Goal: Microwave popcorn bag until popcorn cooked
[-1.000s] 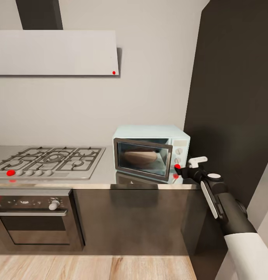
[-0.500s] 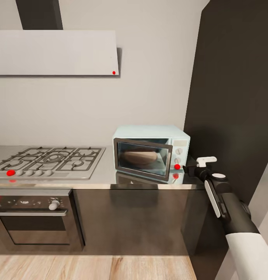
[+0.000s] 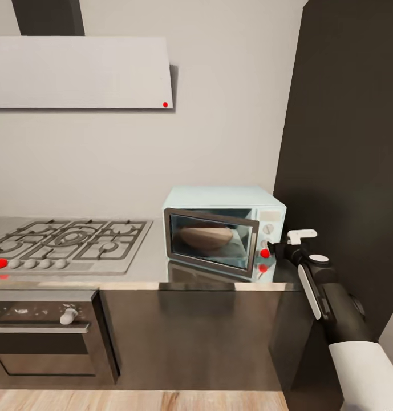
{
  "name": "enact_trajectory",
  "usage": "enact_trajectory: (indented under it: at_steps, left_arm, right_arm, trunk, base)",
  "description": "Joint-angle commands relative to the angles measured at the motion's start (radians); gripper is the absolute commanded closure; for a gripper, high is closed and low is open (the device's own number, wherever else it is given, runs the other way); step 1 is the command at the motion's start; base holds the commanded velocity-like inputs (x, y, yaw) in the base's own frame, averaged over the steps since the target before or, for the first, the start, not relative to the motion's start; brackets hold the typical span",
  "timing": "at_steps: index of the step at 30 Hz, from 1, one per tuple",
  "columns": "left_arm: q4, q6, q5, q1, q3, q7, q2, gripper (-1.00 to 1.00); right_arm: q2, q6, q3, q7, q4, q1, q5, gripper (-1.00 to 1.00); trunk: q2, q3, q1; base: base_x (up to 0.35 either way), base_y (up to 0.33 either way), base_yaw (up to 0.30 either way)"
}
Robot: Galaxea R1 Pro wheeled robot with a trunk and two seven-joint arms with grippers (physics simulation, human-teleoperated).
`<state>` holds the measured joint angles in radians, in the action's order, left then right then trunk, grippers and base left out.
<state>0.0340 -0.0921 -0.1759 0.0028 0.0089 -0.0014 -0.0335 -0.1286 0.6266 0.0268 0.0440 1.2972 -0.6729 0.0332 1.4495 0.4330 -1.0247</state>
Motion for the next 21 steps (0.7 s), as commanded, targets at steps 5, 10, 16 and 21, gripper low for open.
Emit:
enact_trajectory:
  at_steps: [5,10,16,21]
  left_arm:
    - [0.001,-0.001,-0.007,0.000,0.000,0.000,0.000,-1.00]
    - [0.001,-0.001,-0.007,0.000,0.000,0.000,0.000,-1.00]
    - [0.001,-0.001,-0.007,0.000,0.000,0.000,0.000,-1.00]
    - [0.001,-0.002,-0.007,0.000,0.000,0.000,0.000,-1.00]
  right_arm:
    - [-0.001,0.004,-0.003,0.029,-0.023,-0.001,0.000,-1.00]
    - [0.000,0.006,-0.005,0.217,-0.026,-0.001,-0.001,-1.00]
    - [0.000,0.004,-0.007,0.294,-0.037,-0.001,0.000,-1.00]
    - [0.000,0.004,-0.007,0.332,-0.038,0.000,0.001,-1.00]
  trunk:
    - [0.000,0.001,0.000]
    - [0.000,0.001,0.000]
    - [0.000,0.001,0.000]
    - [0.000,0.001,0.000]
  base:
    - [0.033,0.000,0.000]
    - [0.001,0.000,0.000]
    - [0.000,0.000,0.000]
    - [0.000,0.000,0.000]
